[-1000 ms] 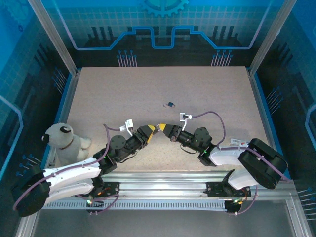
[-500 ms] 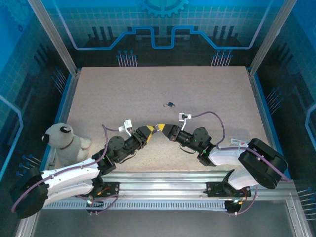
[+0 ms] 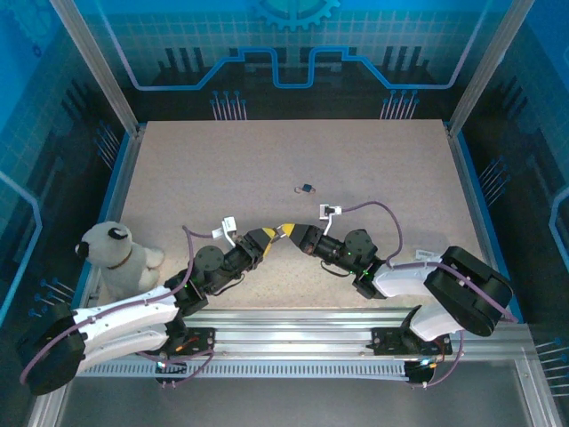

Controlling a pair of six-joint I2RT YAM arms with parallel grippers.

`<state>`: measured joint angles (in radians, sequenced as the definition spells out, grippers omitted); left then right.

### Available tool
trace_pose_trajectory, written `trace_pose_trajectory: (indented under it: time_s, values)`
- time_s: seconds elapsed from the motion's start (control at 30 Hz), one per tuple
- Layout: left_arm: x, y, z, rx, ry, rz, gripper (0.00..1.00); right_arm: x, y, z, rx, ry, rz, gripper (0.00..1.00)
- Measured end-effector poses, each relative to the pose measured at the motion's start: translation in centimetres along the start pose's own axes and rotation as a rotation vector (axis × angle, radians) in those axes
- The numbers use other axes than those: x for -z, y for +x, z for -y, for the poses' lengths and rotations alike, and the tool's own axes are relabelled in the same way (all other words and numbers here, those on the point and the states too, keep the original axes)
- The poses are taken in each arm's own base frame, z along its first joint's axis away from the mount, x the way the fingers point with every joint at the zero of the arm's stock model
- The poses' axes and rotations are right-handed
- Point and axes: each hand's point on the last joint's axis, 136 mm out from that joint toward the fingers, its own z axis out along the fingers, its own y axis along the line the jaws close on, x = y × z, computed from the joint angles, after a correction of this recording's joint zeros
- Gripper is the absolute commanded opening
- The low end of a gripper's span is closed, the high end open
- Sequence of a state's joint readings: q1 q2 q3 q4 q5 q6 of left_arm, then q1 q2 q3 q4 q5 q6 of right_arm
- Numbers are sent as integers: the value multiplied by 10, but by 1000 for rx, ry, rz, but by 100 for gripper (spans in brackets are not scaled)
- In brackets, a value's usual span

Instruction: Lock with the key

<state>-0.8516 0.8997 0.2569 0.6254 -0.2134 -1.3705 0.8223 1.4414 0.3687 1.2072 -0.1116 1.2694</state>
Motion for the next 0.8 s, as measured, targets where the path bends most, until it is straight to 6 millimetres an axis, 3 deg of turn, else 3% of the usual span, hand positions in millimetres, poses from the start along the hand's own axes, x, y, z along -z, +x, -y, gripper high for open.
trace_pose_trajectory:
  time_s: [0.2,0.4,0.63,0.8]
  values:
    - [1,-2,2,0,4,7,16,0,-1,-3,-12,-10,7,0]
    - [3,-3,3,-5,7,12,0,0,0,-3,-20,-11,8,0]
    - [6,-4,3,-21,0,11,0,-1,2,-4,-21,-11,4,0]
    - [9,-3,3,-65,-4,6,0,-1,6,-5,-19,-15,-10,9]
